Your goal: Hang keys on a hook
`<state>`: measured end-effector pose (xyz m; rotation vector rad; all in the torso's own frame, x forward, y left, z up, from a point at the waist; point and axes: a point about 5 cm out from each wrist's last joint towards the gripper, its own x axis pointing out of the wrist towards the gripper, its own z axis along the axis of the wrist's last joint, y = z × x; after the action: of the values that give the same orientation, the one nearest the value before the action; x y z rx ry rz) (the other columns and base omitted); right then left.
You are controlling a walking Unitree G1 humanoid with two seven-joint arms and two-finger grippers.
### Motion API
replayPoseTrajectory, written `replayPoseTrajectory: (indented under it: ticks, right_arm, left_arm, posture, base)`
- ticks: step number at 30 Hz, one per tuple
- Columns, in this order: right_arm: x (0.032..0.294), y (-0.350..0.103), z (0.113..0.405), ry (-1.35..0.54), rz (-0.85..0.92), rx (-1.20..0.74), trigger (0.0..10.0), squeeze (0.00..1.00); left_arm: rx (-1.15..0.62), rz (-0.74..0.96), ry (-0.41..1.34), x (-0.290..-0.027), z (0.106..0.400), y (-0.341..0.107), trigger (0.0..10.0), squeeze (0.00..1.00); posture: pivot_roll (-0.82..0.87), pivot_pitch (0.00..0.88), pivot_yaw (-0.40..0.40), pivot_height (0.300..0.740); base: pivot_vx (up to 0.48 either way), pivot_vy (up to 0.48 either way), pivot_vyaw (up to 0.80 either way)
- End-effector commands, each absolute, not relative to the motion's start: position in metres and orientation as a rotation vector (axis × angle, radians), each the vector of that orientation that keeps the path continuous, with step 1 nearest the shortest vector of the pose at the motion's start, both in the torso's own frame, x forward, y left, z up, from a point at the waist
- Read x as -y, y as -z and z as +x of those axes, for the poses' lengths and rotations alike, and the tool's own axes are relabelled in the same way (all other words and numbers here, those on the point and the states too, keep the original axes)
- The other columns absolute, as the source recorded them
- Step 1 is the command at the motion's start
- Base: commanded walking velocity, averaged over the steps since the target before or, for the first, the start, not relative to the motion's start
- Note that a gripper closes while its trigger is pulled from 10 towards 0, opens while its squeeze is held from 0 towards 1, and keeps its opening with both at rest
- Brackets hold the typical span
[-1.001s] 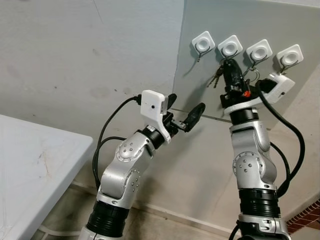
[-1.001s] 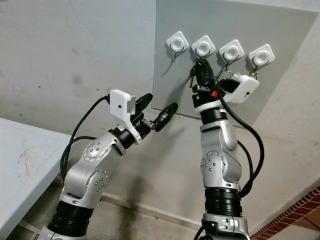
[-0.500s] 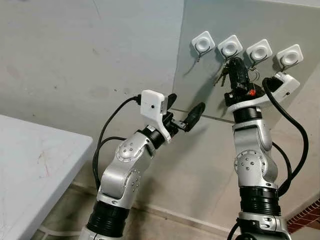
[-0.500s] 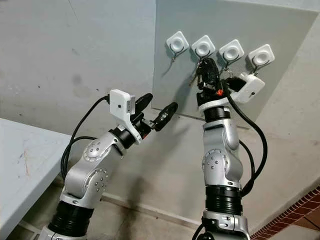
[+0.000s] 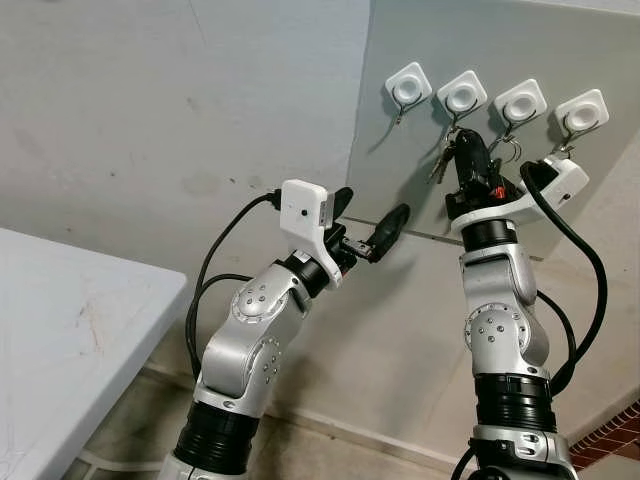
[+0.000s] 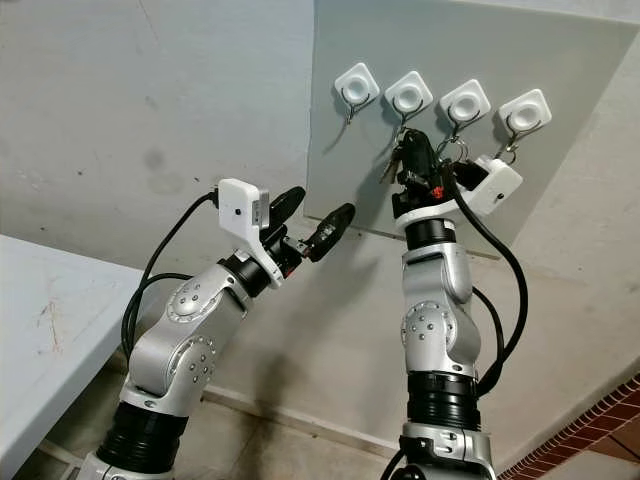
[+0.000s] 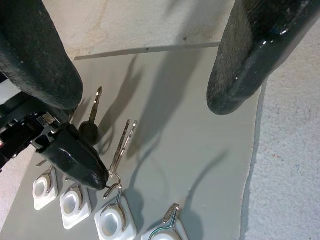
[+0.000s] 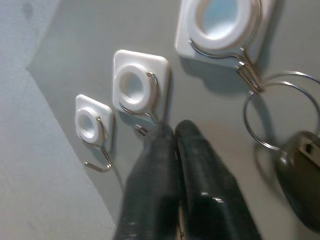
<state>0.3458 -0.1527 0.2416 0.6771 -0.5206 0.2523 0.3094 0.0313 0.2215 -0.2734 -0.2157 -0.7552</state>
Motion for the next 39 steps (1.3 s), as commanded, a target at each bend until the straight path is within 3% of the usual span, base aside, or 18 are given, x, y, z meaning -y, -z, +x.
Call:
replayPoseTrajectory:
  ticks: [1,13,21,22,23,24,31,39]
  right_arm:
    - [0.157,-0.234,0.344,-0.231,0.679,0.511,10.0,1.00]
    - [0.158,-0.208,0.329,-0.224,0.552,0.469,10.0,1.00]
    - [0.166,-0.163,0.309,-0.160,0.449,0.337,10.0,1.00]
    - [0.168,-0.154,0.305,-0.152,0.430,0.311,10.0,0.67]
    - [0.168,-0.151,0.303,-0.146,0.429,0.303,10.0,0.43]
    - [0.171,-0.145,0.300,-0.121,0.437,0.283,10.0,0.00]
    - [0.177,-0.115,0.284,-0.061,0.394,0.174,10.0,0.00]
    - [0.184,-0.096,0.273,0.055,0.310,0.118,10.0,0.00]
  left_arm:
    - [0.227,-0.271,0.749,-0.032,0.308,-0.225,10.0,0.00]
    - [0.187,-0.265,0.689,-0.038,0.309,-0.210,10.0,0.00]
    - [0.071,-0.256,0.510,-0.067,0.316,-0.169,10.0,0.00]
    - [0.046,-0.241,0.475,-0.075,0.316,-0.158,10.0,0.00]
    - [0.038,-0.236,0.464,-0.077,0.316,-0.155,10.0,0.00]
    - [0.022,-0.214,0.430,-0.084,0.317,-0.147,10.0,0.00]
    - [-0.089,-0.275,0.239,-0.118,0.318,-0.108,10.0,0.00]
    - [-0.121,-0.299,0.216,-0.130,0.313,-0.087,10.0,0.00]
  posture:
    - [0.00,0.032,-0.027,0.740]
    - [0.00,0.028,-0.032,0.740]
    - [0.00,0.011,-0.030,0.740]
    - [0.00,0.006,-0.029,0.740]
    - [0.00,0.003,-0.030,0.740]
    - [0.00,0.003,-0.030,0.740]
    - [0.00,0.000,-0.023,0.740]
    - [-0.02,0.000,0.010,0.740]
  base:
    - [0.000,0.000,0.00]
    - [0.000,0.000,0.00]
    - [0.000,0.000,0.00]
    - [0.000,0.000,0.00]
    - [0.000,0.000,0.00]
    - [0.000,0.000,0.00]
    - [0.000,0.000,0.00]
    - [0.000,0.000,0.00]
